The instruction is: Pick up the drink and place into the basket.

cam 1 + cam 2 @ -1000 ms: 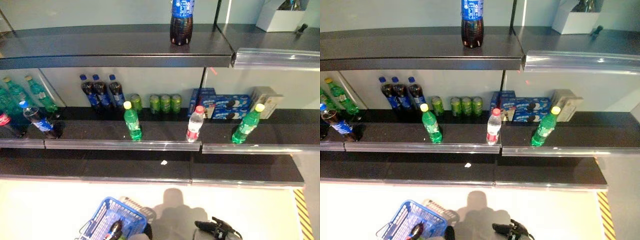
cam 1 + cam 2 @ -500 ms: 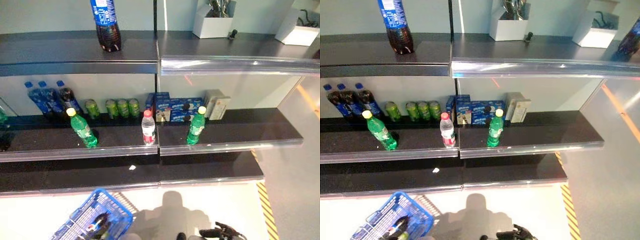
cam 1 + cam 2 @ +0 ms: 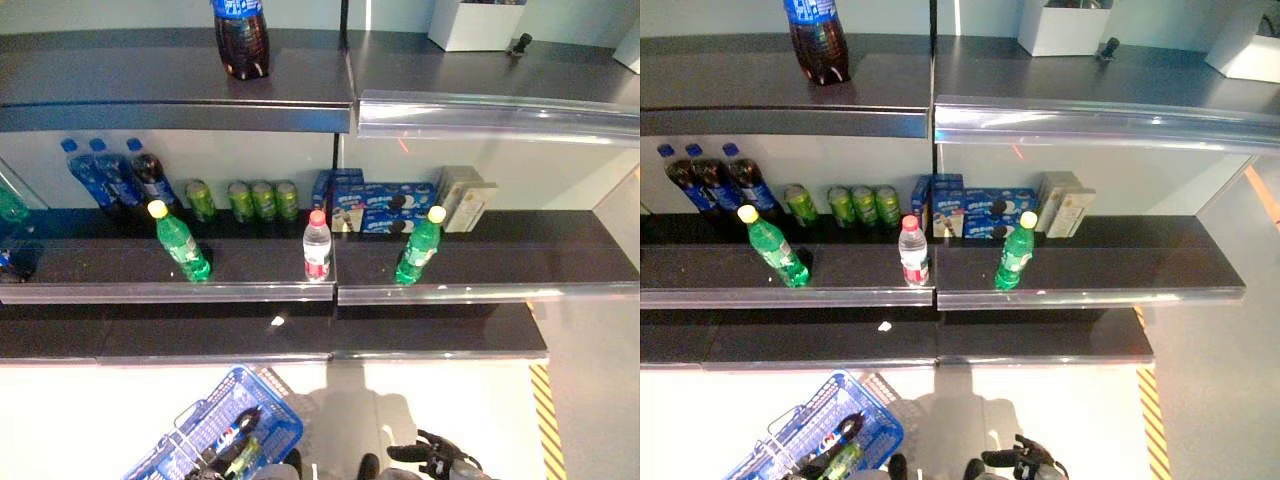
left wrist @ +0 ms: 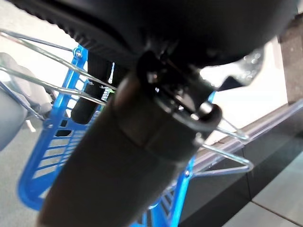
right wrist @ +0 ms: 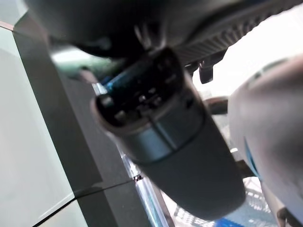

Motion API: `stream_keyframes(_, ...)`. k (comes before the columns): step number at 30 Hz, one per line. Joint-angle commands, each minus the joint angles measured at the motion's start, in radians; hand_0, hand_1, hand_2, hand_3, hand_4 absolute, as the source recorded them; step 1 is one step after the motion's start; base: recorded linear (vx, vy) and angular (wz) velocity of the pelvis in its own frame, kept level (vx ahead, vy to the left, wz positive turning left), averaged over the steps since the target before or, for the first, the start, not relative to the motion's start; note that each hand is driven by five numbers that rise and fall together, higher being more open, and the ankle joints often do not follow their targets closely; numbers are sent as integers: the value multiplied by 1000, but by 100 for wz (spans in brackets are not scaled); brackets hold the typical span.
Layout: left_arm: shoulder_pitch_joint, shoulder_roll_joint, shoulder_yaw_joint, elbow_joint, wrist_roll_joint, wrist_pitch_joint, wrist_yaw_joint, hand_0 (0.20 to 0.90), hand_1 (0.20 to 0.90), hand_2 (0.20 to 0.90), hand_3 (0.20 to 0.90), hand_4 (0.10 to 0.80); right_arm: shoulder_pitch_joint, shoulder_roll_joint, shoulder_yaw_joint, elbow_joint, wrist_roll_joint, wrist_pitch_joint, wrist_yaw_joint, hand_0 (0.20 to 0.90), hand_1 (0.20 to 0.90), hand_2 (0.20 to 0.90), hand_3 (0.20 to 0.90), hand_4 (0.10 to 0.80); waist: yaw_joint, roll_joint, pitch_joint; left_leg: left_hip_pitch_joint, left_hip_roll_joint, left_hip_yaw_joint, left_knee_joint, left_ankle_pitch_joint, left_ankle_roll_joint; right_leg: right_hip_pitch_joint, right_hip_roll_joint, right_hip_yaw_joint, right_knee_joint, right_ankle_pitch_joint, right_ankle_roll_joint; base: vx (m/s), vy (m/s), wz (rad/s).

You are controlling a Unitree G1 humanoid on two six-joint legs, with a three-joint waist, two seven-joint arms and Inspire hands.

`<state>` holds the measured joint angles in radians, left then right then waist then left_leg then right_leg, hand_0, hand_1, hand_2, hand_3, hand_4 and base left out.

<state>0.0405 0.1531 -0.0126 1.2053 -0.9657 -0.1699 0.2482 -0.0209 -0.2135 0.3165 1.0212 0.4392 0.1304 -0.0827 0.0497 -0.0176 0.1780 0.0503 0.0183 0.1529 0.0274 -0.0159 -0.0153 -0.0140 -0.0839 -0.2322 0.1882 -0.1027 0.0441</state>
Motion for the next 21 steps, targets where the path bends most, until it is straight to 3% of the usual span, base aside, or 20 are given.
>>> stream_keyframes(1, -12, 53, 21, -54, 23, -74, -40, 300, 300, 300, 200, 100, -9, -15, 42, -65, 21, -12, -12, 900, 900, 900, 900, 800, -19, 5, -8, -38, -56, 10, 30, -12, 25, -121, 92, -2, 358, 97, 82, 8, 10, 8)
stream_keyframes(2, -23, 62, 10, -62, 20, -73, -40, 300, 300, 300, 200, 100, -17, -16, 47, -64, 33, -20, -12, 900, 900, 900, 900, 800, -26, 10, 2, -27, -46, 3, 27, -20, 27, -161, 60, 11, 387, 117, 97, 3, -69, 0)
stream_keyframes(4, -51, 68, -15, -79, -16, -75, -25, 300, 300, 300, 200, 100, -33, -12, 42, -48, 34, -34, -13, 900, 900, 900, 900, 800, -29, 13, 11, -21, -33, -2, 28, -25, 19, -142, -28, 29, 279, 137, 107, 11, -143, 3)
stream_keyframes(6, -83, 64, -22, -97, -19, -66, -15, 300, 300, 300, 200, 100, -52, -4, 46, -25, 16, -66, -8, 900, 900, 900, 900, 800, -27, 14, 16, -23, -19, -3, 38, -32, 4, -124, -147, 70, 67, 200, 114, 25, -264, 34)
stream_keyframes(8, -92, 60, -40, -102, -33, -73, -7, 300, 300, 300, 200, 100, -64, 2, 58, -23, -15, -76, -3, 900, 900, 900, 900, 800, -30, 15, 24, -6, -3, -14, 35, -49, -2, -129, -197, 103, -1, 278, 138, 30, -269, 43)
stream_keyframes(9, -92, 60, -43, -103, -35, -73, -5, 300, 300, 300, 200, 100, -66, 3, 60, -23, -19, -77, -4, 900, 900, 900, 900, 800, -30, 15, 25, -3, 1, -15, 34, -50, -4, -130, -200, 108, 0, 283, 142, 23, -311, 23)
stream_keyframes(10, -95, 55, -44, -103, -27, -72, 19, 300, 300, 300, 200, 100, -66, 4, 75, -39, -46, -67, 2, 900, 900, 900, 900, 800, -20, 9, 14, -5, 29, -7, 36, -45, -16, -72, -196, 74, -75, 223, 149, 16, -328, 7)
stream_keyframes(12, -85, 46, -49, -107, -27, -77, 45, 300, 300, 300, 200, 100, -62, -1, 100, -79, -79, -44, 13, 900, 900, 900, 900, 800, -12, 0, 4, -6, 54, -6, 30, -27, -35, -30, -175, 45, -115, 199, 150, 14, -330, 6)
stream_keyframes(17, -15, 25, -39, -127, 7, -72, 54, 300, 300, 300, 200, 100, -27, -56, 160, -338, -172, -4, 84, 900, 900, 900, 900, 800, -13, -30, -9, 8, 104, -10, -5, 8, -72, 29, -106, 51, -173, 166, 114, 6, -229, -21)
stream_keyframes(21, 2, 39, -35, -138, -1, -70, 22, 300, 300, 300, 200, 100, -7, -126, 176, -487, -192, -15, 138, 900, 900, 900, 900, 800, -19, -39, -3, 8, 125, 2, -28, 27, -86, 39, -88, 38, -193, 164, 104, -50, -97, -4)
